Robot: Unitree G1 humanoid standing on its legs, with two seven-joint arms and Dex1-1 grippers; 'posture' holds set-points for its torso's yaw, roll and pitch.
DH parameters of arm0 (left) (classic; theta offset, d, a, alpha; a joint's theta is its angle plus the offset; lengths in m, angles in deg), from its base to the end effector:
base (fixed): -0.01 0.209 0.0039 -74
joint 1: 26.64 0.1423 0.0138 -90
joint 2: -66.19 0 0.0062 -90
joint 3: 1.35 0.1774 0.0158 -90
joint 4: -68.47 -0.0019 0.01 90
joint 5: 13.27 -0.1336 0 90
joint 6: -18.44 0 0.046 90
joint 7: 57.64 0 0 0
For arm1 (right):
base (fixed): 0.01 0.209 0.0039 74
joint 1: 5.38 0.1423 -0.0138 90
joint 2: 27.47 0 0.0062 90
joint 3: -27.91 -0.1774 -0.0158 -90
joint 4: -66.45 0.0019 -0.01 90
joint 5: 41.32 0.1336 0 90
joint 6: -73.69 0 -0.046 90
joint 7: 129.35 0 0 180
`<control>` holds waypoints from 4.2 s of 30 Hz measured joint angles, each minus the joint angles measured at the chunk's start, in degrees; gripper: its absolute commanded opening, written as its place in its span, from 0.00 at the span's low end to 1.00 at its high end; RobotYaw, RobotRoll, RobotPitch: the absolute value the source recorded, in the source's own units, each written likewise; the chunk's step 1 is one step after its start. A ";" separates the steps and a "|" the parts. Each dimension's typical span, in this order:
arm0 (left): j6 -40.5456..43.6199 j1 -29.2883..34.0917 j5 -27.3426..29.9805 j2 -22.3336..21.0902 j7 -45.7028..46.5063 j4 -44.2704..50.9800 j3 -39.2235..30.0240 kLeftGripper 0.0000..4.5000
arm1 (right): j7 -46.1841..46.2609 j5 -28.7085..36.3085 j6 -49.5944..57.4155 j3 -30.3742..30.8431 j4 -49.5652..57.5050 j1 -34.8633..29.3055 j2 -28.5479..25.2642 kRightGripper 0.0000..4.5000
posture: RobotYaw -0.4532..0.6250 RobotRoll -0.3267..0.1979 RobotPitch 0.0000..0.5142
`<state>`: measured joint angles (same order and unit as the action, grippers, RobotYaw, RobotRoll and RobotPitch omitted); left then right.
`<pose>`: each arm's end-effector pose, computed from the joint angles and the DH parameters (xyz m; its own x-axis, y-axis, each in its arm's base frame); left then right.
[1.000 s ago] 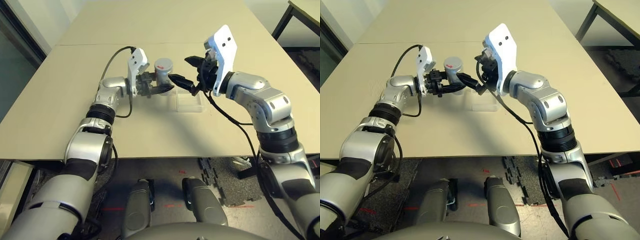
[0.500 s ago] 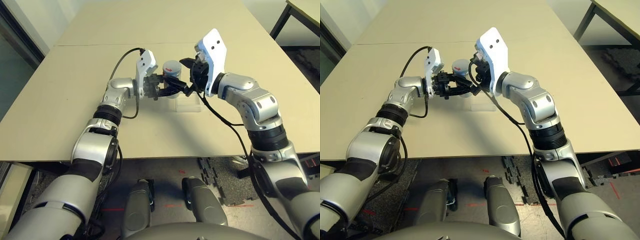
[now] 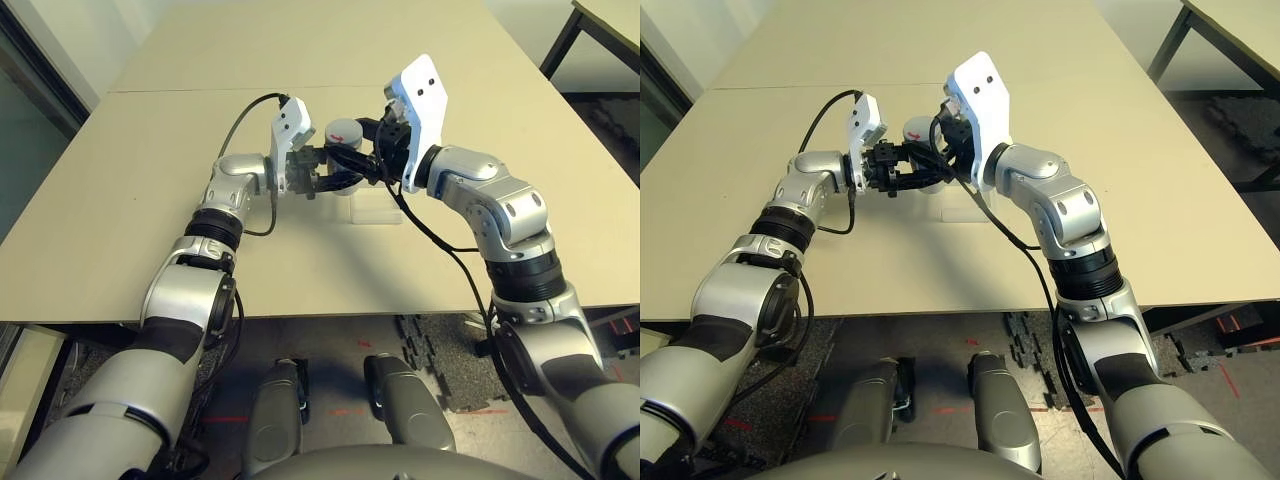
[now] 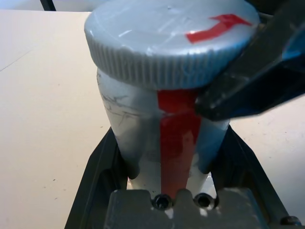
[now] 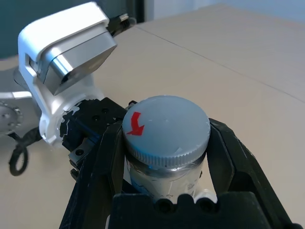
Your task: Pour the medicine from the bottle into the box.
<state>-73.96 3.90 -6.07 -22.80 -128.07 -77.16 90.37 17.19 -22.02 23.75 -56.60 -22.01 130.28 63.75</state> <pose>0.3564 0.1579 0.1715 0.2963 -0.9465 -0.1275 0.9493 0.2773 0.1479 0.2928 -0.1207 0.2175 0.6115 0.7912 -0.0090 -0.7877 0.6077 -0.1014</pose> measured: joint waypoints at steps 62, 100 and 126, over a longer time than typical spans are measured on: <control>12.28 8.98 5.62 -1.39 -3.48 22.13 6.28 0.56 | -21.07 4.40 -7.01 -1.95 -4.29 2.89 -9.34 1.00 | 0.24 0.62 0.25; 5.70 7.31 4.83 -1.76 -4.17 19.03 6.20 0.56 | -17.90 5.80 -0.09 -1.38 -0.04 0.30 -11.08 1.00 | 0.24 0.62 0.26; 1.74 6.81 4.51 -3.03 -2.96 10.03 5.76 0.56 | -12.65 13.24 8.10 -8.30 9.78 -7.79 -16.17 1.00 | 0.21 0.62 0.26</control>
<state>-72.23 10.70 -1.56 -25.83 -131.03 -67.14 96.13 4.54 -8.78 31.85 -64.90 -12.23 122.49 47.58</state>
